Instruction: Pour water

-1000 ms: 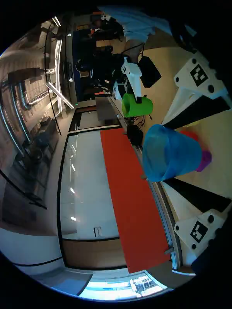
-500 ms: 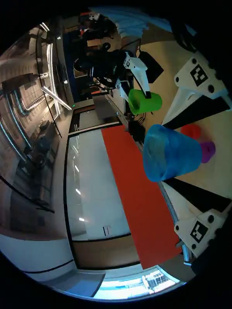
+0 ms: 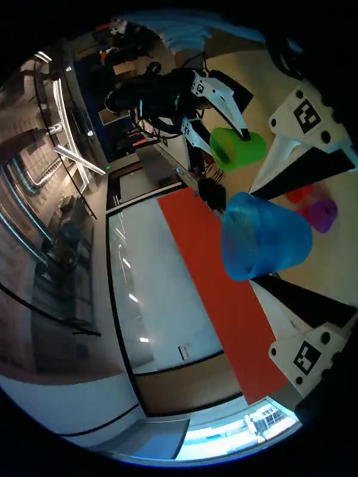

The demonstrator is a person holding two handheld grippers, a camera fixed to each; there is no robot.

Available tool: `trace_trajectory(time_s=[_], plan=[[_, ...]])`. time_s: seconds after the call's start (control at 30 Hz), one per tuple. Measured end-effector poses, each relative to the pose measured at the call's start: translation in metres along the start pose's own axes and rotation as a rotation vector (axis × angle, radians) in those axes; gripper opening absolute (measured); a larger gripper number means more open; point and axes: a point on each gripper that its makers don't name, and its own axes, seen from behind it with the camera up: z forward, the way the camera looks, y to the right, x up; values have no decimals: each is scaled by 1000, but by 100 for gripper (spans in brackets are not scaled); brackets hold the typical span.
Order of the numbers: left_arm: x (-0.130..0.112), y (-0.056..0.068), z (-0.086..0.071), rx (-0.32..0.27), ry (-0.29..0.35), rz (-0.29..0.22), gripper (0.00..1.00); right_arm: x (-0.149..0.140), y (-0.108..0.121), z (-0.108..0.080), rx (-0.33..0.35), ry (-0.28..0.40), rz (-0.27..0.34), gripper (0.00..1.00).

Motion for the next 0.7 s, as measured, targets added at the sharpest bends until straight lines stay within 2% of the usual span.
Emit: trace_trajectory(time_s=[0.33, 0.7], plan=[[16, 1, 5, 9, 7, 136, 84, -4, -22, 13, 48, -1, 2, 90], [29, 4, 9, 20, 16, 246, 84, -7, -44, 25, 92, -1, 4, 91]])
